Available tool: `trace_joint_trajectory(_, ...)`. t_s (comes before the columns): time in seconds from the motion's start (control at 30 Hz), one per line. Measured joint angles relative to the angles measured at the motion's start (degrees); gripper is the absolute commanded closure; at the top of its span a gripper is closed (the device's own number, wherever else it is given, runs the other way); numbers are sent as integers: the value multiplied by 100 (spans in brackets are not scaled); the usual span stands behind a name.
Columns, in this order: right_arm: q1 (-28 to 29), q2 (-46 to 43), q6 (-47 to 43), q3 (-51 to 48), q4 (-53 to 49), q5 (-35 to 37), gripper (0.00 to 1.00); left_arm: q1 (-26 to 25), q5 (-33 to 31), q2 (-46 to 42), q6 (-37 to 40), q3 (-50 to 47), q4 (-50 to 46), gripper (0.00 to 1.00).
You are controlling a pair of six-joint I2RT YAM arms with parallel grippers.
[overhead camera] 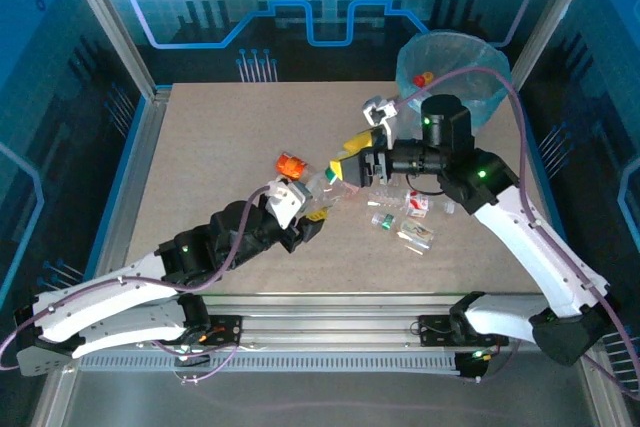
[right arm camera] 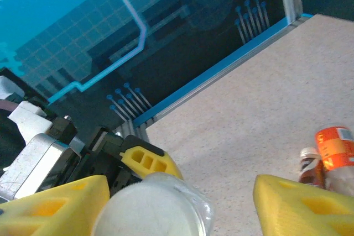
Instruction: Put the plastic bottles in the bin
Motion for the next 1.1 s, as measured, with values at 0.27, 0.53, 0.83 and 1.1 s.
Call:
trace_joint_trajectory(0.27, 146, 227, -195, 262, -195, -212, 60, 2, -17, 0, 136, 0, 66, 100)
trace_joint_trajectory(0.53, 164, 413, -442, 730, -509, -142, 84, 2, -203, 0, 254, 0, 315, 79)
trace_joint_trajectory(0.83, 190, 748, -564, 2063, -1021, 1578, 94, -11, -387, 76, 680, 140, 881, 1)
trace_joint_trajectory(1.1, -90, 1858, -916, 4304, -1335, 5713, 100, -9, -494, 442, 1237, 245, 1403, 1)
